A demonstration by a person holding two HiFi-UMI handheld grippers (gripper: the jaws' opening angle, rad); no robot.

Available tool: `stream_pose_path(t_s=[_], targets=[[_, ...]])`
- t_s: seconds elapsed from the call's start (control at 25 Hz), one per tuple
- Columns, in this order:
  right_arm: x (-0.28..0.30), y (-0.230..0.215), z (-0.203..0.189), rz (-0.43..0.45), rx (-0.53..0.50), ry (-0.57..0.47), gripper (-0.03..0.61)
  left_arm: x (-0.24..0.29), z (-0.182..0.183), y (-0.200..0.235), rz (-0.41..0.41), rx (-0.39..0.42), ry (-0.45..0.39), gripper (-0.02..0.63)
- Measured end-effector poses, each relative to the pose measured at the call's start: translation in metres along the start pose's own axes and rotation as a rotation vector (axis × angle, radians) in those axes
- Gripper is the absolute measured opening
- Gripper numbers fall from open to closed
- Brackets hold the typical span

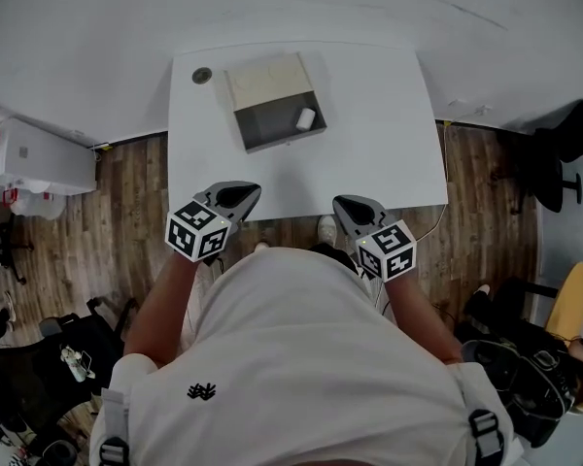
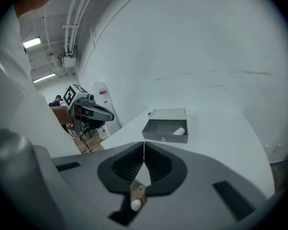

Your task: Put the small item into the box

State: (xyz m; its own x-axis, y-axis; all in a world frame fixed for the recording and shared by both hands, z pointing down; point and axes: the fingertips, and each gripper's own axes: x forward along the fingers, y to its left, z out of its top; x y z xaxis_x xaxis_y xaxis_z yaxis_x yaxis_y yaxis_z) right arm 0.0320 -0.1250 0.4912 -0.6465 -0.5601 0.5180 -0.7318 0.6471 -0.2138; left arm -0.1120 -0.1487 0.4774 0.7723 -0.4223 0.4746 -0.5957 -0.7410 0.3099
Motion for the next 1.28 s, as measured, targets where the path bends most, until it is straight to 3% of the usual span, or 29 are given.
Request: stream_pose_path(t_s=[0.16, 0.4, 1.28], targets=[[0.003, 0.021, 0.000, -0.018, -0.010, -0.010, 0.009, -0.028, -0.013, -0.005, -0.014, -0.036, -0.026, 0.006], [0.002, 0.037, -0.007, -0.051, -0.007, -0.004, 0.008, -0.046, -0.027, -0.008, -0.032, -0.016, -0.020, 0.006], [0.002, 0.068, -0.012, -0.084, -0.039, -0.005, 0.006, -0.060, -0.041, -0.006, -0.072, -0.025, -0.035, 0.006]])
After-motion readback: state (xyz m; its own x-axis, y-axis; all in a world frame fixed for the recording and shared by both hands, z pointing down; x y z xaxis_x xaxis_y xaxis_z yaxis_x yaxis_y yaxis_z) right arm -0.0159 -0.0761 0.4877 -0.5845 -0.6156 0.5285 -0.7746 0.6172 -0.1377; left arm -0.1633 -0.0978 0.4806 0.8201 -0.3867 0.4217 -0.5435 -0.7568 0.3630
